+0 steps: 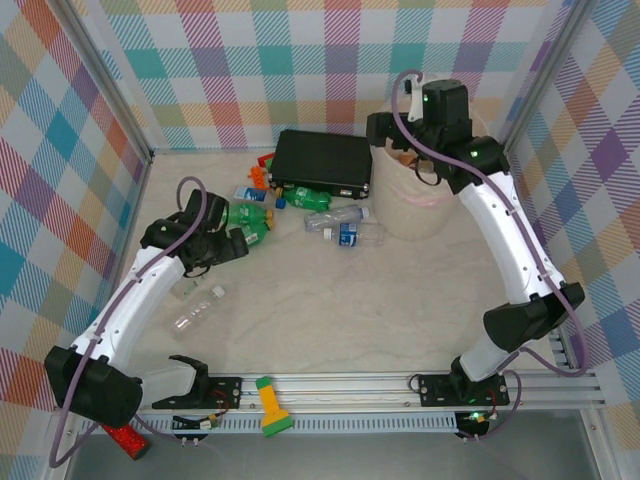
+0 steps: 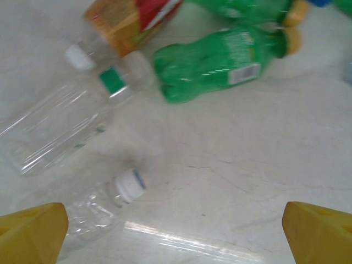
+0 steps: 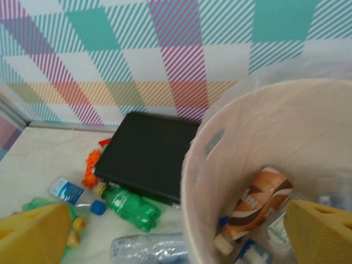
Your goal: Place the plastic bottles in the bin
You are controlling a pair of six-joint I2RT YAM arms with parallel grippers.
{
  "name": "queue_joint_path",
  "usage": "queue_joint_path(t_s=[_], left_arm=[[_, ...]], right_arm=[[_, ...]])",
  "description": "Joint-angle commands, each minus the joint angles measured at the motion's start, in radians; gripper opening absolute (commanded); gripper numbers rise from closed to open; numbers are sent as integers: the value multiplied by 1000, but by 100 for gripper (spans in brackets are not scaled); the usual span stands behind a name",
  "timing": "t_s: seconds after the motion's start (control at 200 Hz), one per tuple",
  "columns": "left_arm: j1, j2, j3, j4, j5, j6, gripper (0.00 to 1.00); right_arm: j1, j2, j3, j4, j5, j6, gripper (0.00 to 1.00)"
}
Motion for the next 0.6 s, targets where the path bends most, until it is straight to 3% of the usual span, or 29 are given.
queue_joint_path(t_s=[0.0,0.325,0.48,0.595], left_arm=[[61,3,-34,-59,-75,-74,100],[301,24,-170,-61,-92,-168,99],[390,24,-250,2,18,-163,99],[410,23,-305,40,108,-169,99]], right_arm=[[16,-66,-46,7,-50,63,99],[31,-144,-147,28,-93,87,99],[32,-166,-165,27,-92,75,99],[32,-181,-182,32,-90,74,99]])
